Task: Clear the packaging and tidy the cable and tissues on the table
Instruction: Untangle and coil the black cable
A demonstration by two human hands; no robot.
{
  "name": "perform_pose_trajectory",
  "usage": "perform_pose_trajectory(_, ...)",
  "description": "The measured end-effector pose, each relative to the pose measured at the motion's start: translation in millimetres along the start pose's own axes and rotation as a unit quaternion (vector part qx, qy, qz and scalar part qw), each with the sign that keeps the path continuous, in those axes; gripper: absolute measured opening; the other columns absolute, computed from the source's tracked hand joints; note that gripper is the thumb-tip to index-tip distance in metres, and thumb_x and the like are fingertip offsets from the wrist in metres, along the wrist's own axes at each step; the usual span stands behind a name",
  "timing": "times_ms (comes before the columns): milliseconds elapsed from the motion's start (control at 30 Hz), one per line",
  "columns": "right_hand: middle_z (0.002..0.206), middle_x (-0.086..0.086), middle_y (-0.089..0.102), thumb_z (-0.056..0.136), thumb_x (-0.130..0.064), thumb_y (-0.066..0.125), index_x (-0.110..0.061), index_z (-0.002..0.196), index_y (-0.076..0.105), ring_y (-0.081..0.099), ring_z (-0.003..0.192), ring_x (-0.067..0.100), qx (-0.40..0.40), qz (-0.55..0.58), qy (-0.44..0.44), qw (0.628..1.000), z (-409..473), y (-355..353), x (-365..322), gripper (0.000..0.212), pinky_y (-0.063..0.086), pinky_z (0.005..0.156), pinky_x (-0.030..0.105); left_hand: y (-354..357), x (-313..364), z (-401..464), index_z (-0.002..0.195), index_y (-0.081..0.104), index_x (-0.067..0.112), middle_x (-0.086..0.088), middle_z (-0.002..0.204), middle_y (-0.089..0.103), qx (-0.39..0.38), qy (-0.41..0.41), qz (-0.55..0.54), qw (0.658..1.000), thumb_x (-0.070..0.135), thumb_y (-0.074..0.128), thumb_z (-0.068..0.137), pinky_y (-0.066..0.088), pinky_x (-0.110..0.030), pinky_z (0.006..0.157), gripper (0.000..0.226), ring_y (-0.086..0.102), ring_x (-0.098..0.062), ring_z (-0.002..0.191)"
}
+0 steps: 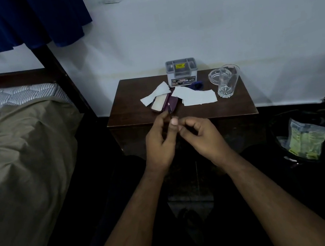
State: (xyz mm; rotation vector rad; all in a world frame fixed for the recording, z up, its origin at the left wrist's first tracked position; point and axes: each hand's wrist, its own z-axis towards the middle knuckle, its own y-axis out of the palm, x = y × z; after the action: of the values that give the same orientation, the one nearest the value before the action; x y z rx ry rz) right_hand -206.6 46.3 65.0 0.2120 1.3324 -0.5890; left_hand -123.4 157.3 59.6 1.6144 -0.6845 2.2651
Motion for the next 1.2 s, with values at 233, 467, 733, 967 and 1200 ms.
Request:
perform_pose_trajectory(233,0.102,-0.003,0.079,0.096,-0.005,0.064,-0.011,0.097,0.078,0.073,0.100,0.009,-0.017,-0.093,-0.032,0.995,0.9,-0.1,4.6,0.016,0.053,0.090,0.021,2.1,-4.5,6.0,0.134,0.063,0.010,0.001,0.105,0.081,-0.011,-0.035,-0.105,0.994,0.014,0.061,0.101,0.059,-0.028,0.091,0.033,0.076,-0.015,0.105)
perform_pose_trajectory(467,0.109,-0.009,0.063,0.098,-0.024,0.066,-0.024,0.114,0.068,0.064,0.096,0.009,0.145,-0.194,-0.139,0.960,6.0,-10.3,-7.0,0.017,0.052,0.086,0.023,-5.9,0.8,8.0,0.098,0.074,0.022,-0.003,0.088,0.082,0.000,-0.031,-0.077,0.997,0.012,0.061,0.102,0.051,-0.017,0.053,0.017,0.079,-0.019,0.069)
perform_pose_trajectory(733,0.097,-0.001,0.071,0.097,-0.023,0.067,-0.016,0.110,0.079,0.066,0.094,0.023,0.069,-0.288,-0.137,0.945,6.3,-11.7,-4.1,0.019,0.054,0.082,0.041,2.7,-0.9,7.9,0.096,0.052,0.018,-0.007,0.066,0.066,-0.015,-0.005,-0.116,0.993,0.013,0.058,0.104,0.041,-0.019,0.047,0.011,0.054,-0.015,0.045)
perform_pose_trajectory(967,0.084,0.002,0.070,0.102,-0.040,0.050,-0.021,0.096,0.063,0.065,0.080,0.029,0.212,-0.394,0.000,0.894,10.5,-11.5,6.1,0.024,0.041,0.061,0.030,4.3,0.2,12.0,0.106,0.059,0.011,0.005,0.064,0.056,-0.059,-0.078,-0.267,0.959,0.016,0.050,0.105,0.033,-0.016,0.048,0.010,0.039,-0.003,0.050)
perform_pose_trajectory(1200,0.077,-0.004,0.068,0.107,-0.028,0.048,-0.026,0.083,0.067,0.065,0.071,0.012,-0.006,0.115,0.203,0.972,8.3,30.9,3.3,0.031,0.053,0.072,0.034,-4.2,5.0,16.7,0.115,0.062,0.008,-0.004,0.086,0.069,-0.042,-0.098,-0.396,0.912,0.004,0.044,0.108,0.050,-0.015,0.062,0.020,0.058,-0.004,0.067)
